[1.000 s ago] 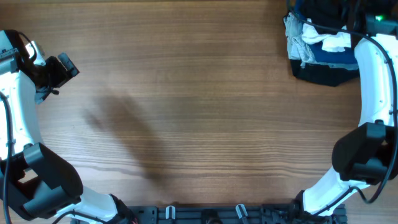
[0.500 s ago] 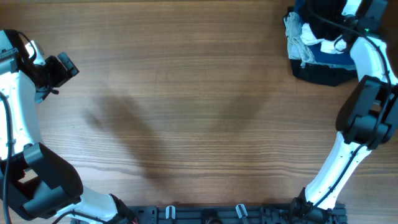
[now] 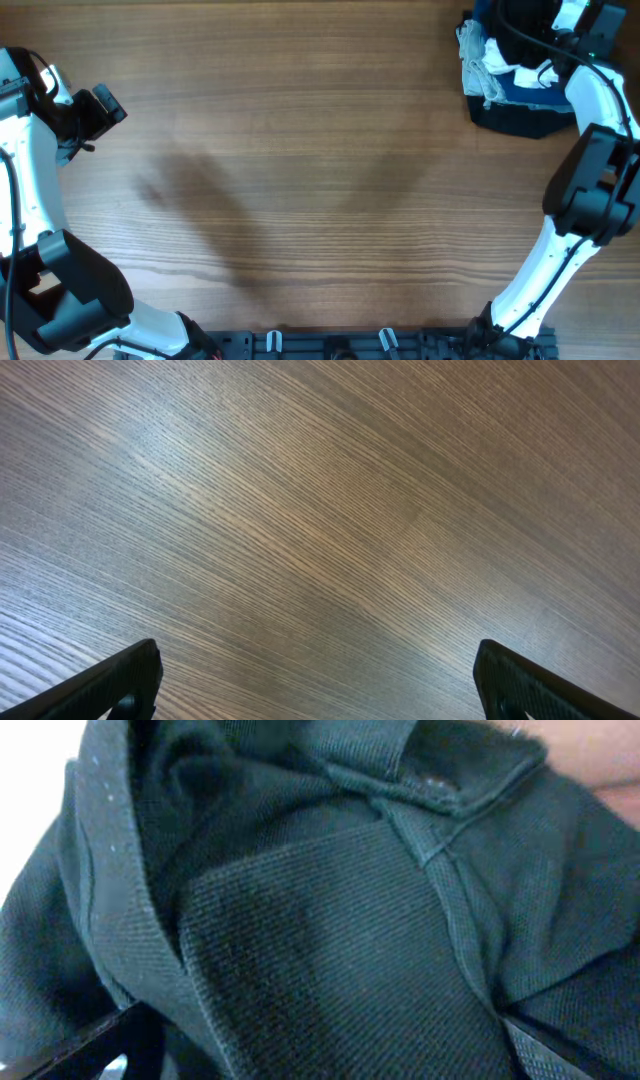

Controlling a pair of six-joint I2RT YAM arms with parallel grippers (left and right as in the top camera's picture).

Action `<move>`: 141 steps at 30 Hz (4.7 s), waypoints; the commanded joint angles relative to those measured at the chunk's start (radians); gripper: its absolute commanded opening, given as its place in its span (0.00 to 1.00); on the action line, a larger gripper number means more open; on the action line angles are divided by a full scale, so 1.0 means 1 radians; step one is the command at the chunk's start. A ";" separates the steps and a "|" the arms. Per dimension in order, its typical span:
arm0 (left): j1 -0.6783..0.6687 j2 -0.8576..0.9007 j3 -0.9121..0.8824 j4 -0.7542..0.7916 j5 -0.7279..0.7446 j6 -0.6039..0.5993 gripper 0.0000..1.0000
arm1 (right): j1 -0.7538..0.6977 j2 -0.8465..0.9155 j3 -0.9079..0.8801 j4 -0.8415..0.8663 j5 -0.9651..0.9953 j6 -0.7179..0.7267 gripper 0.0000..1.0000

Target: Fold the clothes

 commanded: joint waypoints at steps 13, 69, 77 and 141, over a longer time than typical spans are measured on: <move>0.000 0.008 -0.006 0.000 0.012 -0.009 1.00 | 0.000 -0.742 -0.111 -0.359 -0.072 -0.051 1.00; 0.000 0.008 -0.006 0.000 0.012 -0.009 1.00 | 0.290 -2.198 -1.633 0.127 0.000 0.090 1.00; 0.000 0.008 -0.006 0.000 0.012 -0.009 1.00 | 0.290 -2.242 -1.701 0.156 0.000 0.081 1.00; -0.375 -0.693 -0.312 0.371 0.027 0.130 1.00 | 0.290 -2.238 -1.744 0.217 -0.003 0.080 1.00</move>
